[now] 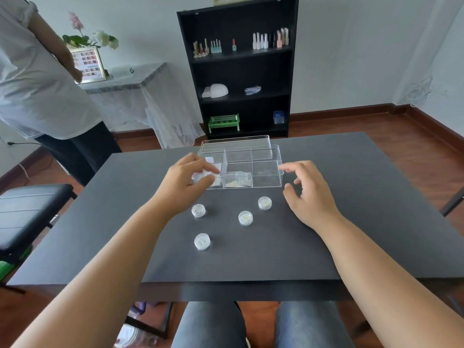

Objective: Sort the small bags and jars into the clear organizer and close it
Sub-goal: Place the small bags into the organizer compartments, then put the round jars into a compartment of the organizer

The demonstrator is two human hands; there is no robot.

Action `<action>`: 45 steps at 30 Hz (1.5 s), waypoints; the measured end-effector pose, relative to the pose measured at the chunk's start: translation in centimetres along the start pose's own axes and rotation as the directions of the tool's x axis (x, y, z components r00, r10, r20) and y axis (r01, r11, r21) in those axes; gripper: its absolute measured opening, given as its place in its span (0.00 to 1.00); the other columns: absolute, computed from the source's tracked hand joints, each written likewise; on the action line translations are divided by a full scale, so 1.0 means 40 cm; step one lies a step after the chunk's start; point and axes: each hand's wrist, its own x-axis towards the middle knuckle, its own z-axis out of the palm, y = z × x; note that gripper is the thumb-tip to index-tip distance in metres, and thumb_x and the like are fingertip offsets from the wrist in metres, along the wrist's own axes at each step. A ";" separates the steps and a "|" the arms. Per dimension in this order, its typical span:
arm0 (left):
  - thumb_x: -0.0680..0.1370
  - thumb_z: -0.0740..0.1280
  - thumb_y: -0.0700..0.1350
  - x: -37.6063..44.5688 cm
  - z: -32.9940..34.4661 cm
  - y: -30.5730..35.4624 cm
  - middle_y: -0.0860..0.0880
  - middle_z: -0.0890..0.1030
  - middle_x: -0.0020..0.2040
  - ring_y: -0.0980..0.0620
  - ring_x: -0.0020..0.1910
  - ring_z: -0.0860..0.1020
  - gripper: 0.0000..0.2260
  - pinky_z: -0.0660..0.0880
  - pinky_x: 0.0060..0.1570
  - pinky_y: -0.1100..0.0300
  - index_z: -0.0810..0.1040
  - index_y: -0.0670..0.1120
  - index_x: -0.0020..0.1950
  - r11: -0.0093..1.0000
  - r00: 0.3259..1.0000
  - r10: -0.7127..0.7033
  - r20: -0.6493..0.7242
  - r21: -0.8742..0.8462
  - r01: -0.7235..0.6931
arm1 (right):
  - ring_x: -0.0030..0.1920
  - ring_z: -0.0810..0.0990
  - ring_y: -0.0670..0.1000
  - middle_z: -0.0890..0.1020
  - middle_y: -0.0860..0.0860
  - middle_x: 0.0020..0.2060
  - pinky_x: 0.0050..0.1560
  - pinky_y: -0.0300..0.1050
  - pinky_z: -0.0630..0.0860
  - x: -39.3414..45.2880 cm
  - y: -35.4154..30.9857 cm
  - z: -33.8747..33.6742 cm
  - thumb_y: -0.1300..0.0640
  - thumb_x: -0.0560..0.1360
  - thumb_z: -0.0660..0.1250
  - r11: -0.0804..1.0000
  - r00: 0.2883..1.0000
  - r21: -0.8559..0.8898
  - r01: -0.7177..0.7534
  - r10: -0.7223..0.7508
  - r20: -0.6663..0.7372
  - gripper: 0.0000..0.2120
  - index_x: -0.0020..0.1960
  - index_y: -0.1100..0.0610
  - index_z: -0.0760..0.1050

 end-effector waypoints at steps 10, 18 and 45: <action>0.76 0.72 0.44 -0.161 0.018 -0.065 0.59 0.77 0.53 0.59 0.51 0.77 0.11 0.71 0.50 0.70 0.83 0.57 0.56 0.998 0.981 -0.058 0.187 0.026 0.054 | 0.53 0.74 0.46 0.77 0.44 0.56 0.49 0.41 0.71 -0.042 -0.023 0.024 0.57 0.73 0.71 0.995 0.945 -0.063 0.071 -0.047 0.324 0.09 0.53 0.50 0.82; 0.75 0.72 0.48 -0.019 0.023 0.063 0.56 0.77 0.48 0.60 0.39 0.77 0.08 0.70 0.43 0.73 0.83 0.55 0.54 0.995 0.991 0.099 0.091 -0.028 -0.096 | 0.43 0.74 0.44 0.78 0.43 0.40 0.42 0.42 0.72 -0.040 -0.020 0.009 0.60 0.71 0.70 0.995 0.964 -0.097 -0.038 0.062 0.259 0.06 0.42 0.49 0.77; 0.79 0.53 0.67 0.271 0.184 0.123 0.51 0.81 0.47 0.46 0.64 0.61 0.22 0.52 0.61 0.43 0.81 0.59 0.41 0.879 0.837 -0.194 0.512 0.469 -0.083 | 0.40 0.74 0.43 0.77 0.41 0.40 0.38 0.28 0.68 -0.068 -0.009 -0.022 0.56 0.68 0.72 0.986 0.972 -0.021 -0.165 0.166 0.164 0.08 0.42 0.44 0.76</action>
